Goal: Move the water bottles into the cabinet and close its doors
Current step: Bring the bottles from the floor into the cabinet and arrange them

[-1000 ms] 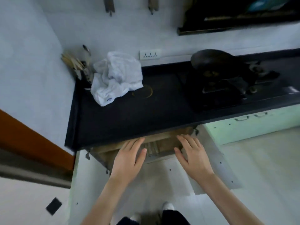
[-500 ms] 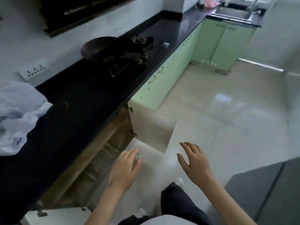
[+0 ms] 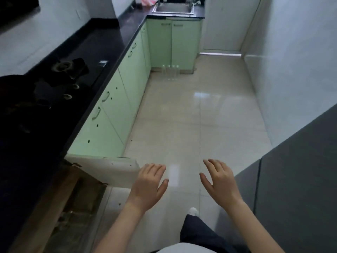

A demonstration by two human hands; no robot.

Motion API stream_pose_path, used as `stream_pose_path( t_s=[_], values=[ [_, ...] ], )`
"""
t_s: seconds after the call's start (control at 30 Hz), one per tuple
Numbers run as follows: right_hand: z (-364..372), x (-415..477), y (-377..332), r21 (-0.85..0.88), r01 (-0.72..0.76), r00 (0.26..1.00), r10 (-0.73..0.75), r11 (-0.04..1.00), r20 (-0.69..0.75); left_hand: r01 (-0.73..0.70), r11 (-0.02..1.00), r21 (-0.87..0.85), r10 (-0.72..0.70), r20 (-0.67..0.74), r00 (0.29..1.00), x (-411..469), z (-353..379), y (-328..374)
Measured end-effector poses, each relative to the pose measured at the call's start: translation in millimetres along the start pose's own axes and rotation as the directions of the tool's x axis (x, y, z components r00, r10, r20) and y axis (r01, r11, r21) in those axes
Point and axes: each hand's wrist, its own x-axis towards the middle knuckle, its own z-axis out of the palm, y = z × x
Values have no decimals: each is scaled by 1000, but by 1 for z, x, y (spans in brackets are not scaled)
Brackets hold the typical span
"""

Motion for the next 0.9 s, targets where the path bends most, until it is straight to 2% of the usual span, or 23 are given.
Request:
stream_pose_path(
  t_s=[0.13,0.37,0.47,0.77,0.9],
  values=[
    [-21,67,51,6,-35,999,35,999,-8,-46,999,2,45,4,999,91,10,18],
    [-54,202,113,58,-3,991,11,998,-132,-45,999,-11,43,-133,990,248,-9,21],
    [-42,249,132,59,17,992,-9,998,-127,-34,999,-12,32,-163,986,299,-2,6],
    [40,386,176,-10,-118,984,119,993,136,69,998,-2,-68,128,989,445,66,-95],
    [31,494,187,43,-192,978,188,980,93,51,999,-6,-50,126,991,557,44,-145]
  ],
)
